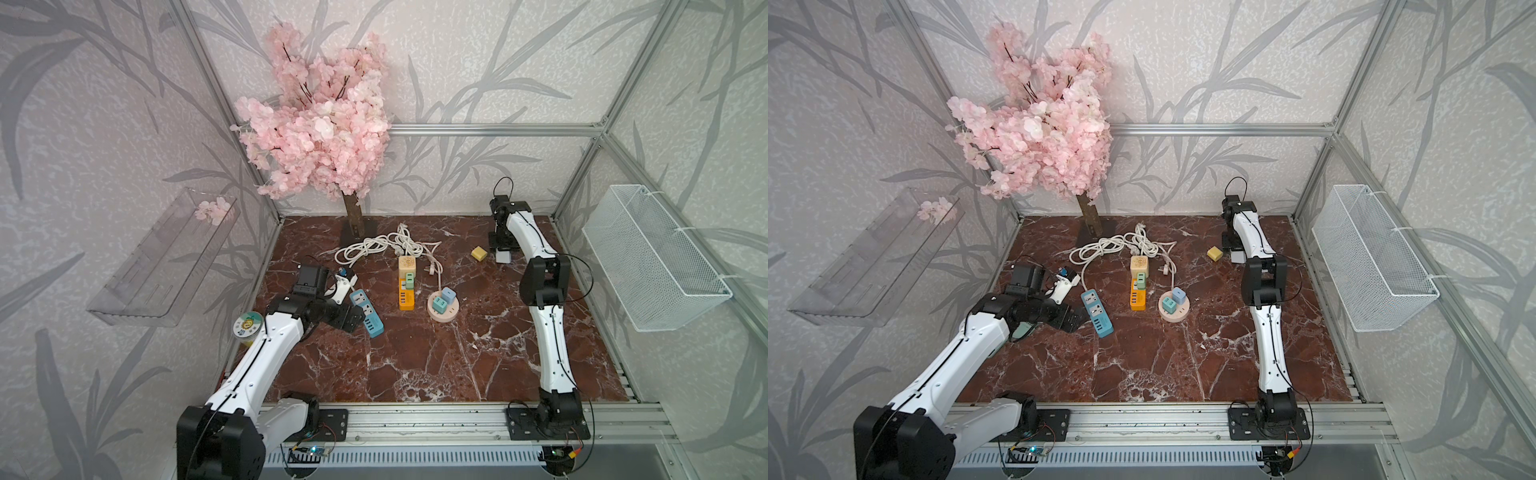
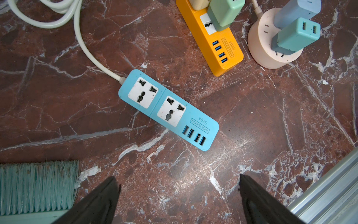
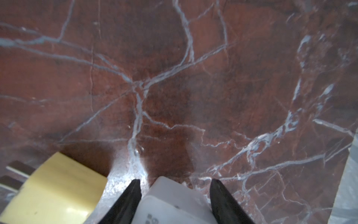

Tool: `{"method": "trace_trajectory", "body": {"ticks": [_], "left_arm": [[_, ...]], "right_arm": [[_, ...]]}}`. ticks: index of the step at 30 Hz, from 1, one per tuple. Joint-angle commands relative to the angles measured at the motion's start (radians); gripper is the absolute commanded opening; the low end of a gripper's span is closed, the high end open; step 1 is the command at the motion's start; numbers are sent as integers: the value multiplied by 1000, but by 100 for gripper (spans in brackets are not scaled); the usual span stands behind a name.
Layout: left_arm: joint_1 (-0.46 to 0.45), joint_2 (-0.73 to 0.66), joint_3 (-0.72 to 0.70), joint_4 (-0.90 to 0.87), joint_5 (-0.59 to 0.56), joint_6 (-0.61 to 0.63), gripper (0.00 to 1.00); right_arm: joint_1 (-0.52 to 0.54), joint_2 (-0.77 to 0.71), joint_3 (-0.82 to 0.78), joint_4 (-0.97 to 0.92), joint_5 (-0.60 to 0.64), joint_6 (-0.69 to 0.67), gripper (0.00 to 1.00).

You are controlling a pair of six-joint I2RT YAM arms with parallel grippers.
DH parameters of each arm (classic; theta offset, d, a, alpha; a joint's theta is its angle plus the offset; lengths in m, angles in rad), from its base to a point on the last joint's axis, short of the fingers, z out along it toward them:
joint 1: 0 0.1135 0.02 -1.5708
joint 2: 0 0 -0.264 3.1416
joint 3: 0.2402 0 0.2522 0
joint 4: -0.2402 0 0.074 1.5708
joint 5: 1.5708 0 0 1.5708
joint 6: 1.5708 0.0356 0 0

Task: Pull the plug off the socket
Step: Place the plug at the center of the board.

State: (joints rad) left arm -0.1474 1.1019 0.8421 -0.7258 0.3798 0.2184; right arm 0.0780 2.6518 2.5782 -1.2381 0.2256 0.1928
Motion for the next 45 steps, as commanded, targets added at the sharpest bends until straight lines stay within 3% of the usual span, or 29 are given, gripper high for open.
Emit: {"method": "trace_trajectory", "body": {"ticks": [1, 6, 10, 12, 21, 35, 45], "left_arm": [[2, 1, 13, -8, 18, 12, 99], [0, 2, 11, -8, 19, 13, 99], [1, 4, 11, -9, 22, 13, 99], [1, 4, 11, -9, 24, 14, 99], [0, 3, 12, -9, 27, 16, 99], [0, -3, 15, -8, 12, 15, 99], [1, 4, 33, 28, -94, -10, 100]], "right_arm": [[-4, 58, 75, -51, -9, -3, 28], [-6, 60, 83, -20, -3, -11, 41], [-9, 56, 87, -7, 6, -10, 63], [-12, 57, 90, -4, 1, -7, 69], [-15, 36, 104, -1, 1, -9, 82], [19, -129, 55, -69, -37, 9, 85], [165, -593, -467, 164, -34, 28, 85]]}}
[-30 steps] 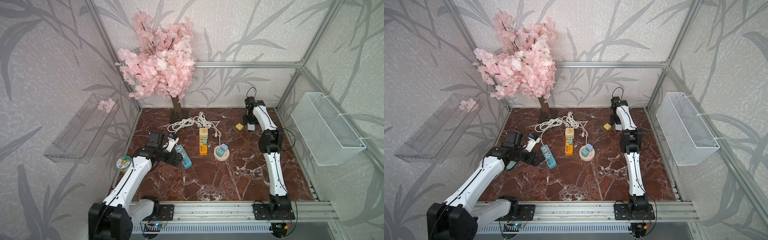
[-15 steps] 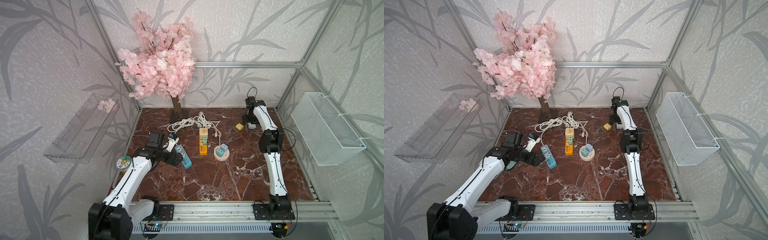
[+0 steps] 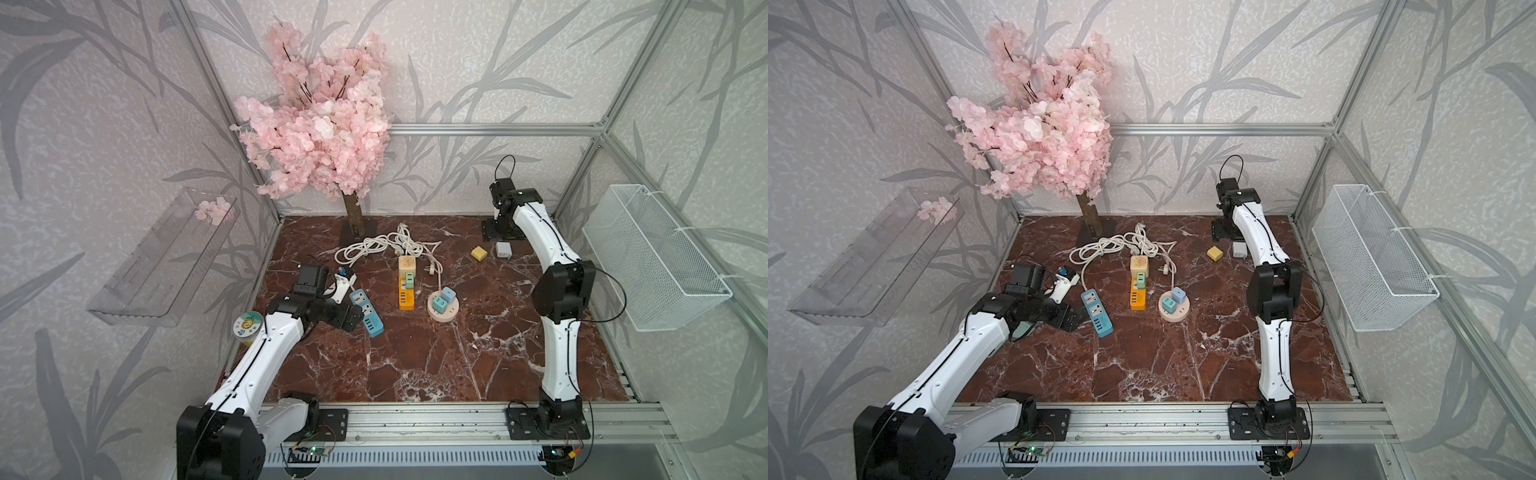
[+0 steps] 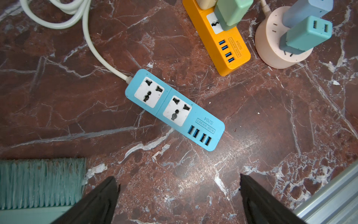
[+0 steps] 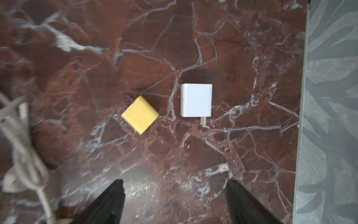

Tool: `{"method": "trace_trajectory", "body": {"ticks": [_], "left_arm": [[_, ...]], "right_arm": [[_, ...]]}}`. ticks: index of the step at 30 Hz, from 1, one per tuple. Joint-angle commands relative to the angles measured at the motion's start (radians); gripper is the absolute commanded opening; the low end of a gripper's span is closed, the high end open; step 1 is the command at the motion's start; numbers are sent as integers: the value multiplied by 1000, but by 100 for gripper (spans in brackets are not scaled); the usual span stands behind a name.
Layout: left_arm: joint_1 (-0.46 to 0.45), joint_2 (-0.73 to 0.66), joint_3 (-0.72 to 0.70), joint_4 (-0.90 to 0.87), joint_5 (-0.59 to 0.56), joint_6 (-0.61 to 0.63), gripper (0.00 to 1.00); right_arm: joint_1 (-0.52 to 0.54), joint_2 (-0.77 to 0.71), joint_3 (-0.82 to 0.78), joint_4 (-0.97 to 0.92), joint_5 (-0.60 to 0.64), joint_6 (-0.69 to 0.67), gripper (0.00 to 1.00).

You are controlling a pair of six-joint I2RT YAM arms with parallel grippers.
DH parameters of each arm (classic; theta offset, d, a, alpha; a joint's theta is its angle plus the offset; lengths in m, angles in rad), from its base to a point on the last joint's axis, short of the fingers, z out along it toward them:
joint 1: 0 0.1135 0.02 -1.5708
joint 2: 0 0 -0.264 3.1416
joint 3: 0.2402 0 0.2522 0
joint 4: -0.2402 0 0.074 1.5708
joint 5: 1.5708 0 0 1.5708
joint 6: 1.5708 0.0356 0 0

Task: Pull the plug off the socket
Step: Place the plug at the center of the board, then move the socket to the center of the board.

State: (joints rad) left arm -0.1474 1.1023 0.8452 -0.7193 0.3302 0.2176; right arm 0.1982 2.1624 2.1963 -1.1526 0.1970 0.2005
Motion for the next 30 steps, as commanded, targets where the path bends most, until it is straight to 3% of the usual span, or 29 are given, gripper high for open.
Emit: {"method": "trace_trajectory", "body": {"ticks": [1, 10, 16, 21, 30], "left_arm": [[2, 7, 30, 28, -44, -8, 100], [3, 11, 28, 75, -58, -21, 100], [2, 19, 14, 84, -68, -35, 100], [2, 19, -2, 88, -79, -49, 99], [2, 13, -5, 101, -95, -54, 99]], "right_arm": [[75, -151, -144, 109, -11, 26, 85], [400, -386, -581, 370, -20, 125, 83], [564, -311, -596, 433, -5, 171, 80], [623, -221, -553, 426, -12, 211, 78], [712, -143, -566, 493, 80, 287, 82]]}}
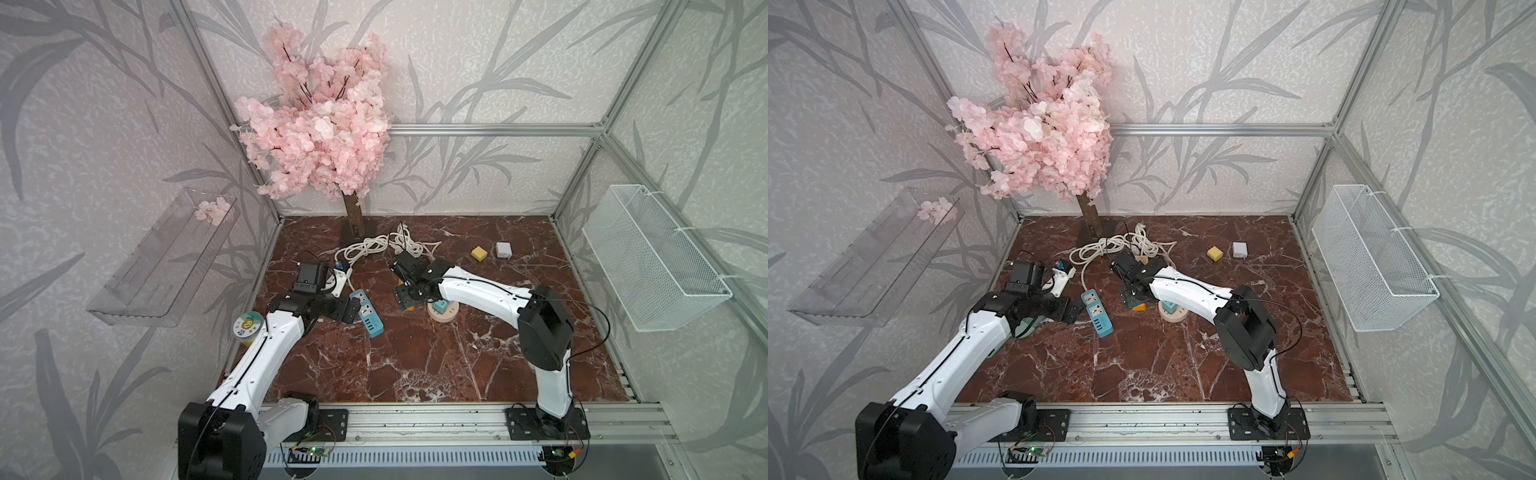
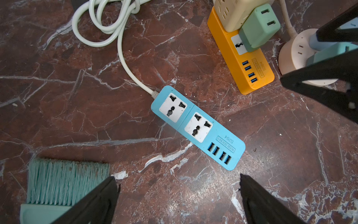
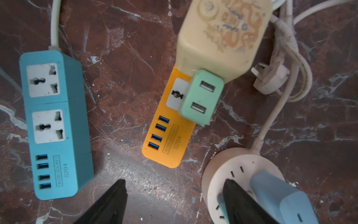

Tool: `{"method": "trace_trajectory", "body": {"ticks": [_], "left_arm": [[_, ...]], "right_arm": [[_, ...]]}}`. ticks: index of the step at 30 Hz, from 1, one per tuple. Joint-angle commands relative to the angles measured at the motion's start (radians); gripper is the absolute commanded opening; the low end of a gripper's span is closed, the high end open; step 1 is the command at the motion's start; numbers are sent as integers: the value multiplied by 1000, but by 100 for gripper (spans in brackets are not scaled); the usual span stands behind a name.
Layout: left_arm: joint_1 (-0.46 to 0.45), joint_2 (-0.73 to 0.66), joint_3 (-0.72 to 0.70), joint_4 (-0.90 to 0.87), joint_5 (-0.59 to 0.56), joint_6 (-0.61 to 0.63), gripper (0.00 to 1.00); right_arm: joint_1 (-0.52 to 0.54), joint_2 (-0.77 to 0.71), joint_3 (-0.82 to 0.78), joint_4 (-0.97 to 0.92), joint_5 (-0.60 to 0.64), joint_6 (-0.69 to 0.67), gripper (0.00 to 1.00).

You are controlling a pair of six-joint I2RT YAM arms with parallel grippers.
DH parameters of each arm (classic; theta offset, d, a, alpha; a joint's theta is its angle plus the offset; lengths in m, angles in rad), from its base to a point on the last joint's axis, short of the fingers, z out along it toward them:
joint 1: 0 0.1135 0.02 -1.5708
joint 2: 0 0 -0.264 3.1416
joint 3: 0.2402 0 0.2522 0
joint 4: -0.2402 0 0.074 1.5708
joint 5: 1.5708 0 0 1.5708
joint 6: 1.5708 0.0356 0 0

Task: Pull the plug off the socket
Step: Move the socket to the center of the board.

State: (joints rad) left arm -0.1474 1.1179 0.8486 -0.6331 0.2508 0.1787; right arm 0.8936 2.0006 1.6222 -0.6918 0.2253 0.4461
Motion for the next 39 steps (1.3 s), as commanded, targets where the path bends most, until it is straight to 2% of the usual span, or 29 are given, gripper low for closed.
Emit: {"method": "trace_trajectory", "body": {"ticks": [1, 13, 22, 30, 36, 39], "left_arm": [[2, -7, -10, 16, -15, -15, 99], [2, 14, -11, 18, 6, -8, 99], [2, -1, -8, 21, 2, -8, 99], [2, 1, -7, 20, 2, -7, 99], [2, 0, -8, 18, 4, -2, 99], [2, 9, -2, 17, 7, -2, 99]], "right_arm": [[20, 33, 11, 31, 60, 51, 82], [28, 106, -15, 65, 132, 120, 83], [28, 171, 24, 73, 163, 140, 82], [28, 229, 73, 73, 167, 132, 74], [28, 223, 42, 108, 173, 121, 55], [28, 221, 29, 115, 171, 121, 53]]}}
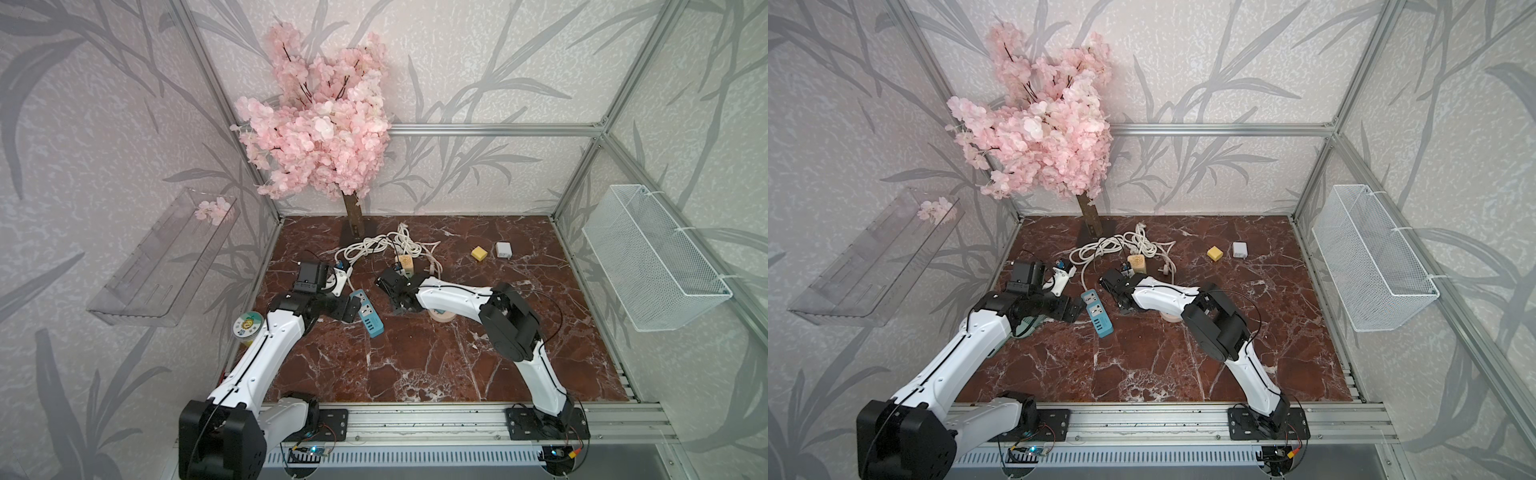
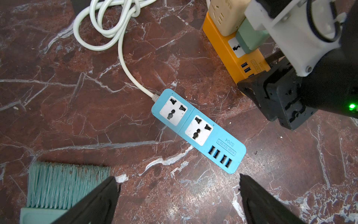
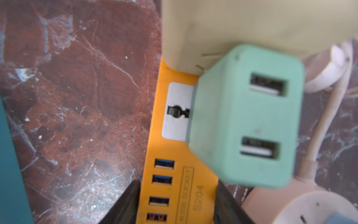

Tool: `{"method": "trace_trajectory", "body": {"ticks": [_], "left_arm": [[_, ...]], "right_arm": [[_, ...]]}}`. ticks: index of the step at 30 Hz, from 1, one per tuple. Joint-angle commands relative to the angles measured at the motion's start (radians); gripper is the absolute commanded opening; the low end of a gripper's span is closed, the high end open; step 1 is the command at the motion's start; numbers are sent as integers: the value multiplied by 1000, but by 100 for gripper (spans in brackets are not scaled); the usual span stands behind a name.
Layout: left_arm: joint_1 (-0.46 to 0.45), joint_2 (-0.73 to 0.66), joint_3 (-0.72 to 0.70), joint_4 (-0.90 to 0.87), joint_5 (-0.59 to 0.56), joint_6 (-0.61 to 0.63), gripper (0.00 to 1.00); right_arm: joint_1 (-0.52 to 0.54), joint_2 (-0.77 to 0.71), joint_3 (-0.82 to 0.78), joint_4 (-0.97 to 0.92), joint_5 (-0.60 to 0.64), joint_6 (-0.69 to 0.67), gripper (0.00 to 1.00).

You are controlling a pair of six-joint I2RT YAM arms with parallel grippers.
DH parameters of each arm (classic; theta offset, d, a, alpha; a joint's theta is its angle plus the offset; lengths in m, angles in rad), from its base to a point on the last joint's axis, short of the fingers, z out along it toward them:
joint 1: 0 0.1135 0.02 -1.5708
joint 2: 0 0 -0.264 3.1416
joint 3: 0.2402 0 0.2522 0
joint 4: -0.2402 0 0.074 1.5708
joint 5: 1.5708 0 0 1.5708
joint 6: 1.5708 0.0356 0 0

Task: Pull the plug off the socket
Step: Move the socket to the center of the board.

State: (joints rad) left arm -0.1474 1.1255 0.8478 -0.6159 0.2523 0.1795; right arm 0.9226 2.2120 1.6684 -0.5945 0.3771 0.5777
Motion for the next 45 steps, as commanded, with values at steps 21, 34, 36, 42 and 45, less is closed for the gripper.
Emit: {"method": "trace_trajectory", "body": {"ticks": [21, 34, 36, 42, 45], "left_arm": [[1, 38, 9, -2, 37, 8, 97], [2, 104, 17, -7, 111, 29, 95], [1, 114, 20, -7, 120, 33, 95], [1, 162, 38, -14, 180, 46, 92], [1, 191, 62, -28, 202, 55, 88]], "right_arm": [[68, -177, -273, 130, -119, -143, 44], [159, -234, -372, 156, -147, -200, 45], [172, -241, -377, 151, -139, -197, 47], [179, -271, -394, 151, -130, -191, 65], [179, -296, -392, 133, -125, -197, 71]]}}
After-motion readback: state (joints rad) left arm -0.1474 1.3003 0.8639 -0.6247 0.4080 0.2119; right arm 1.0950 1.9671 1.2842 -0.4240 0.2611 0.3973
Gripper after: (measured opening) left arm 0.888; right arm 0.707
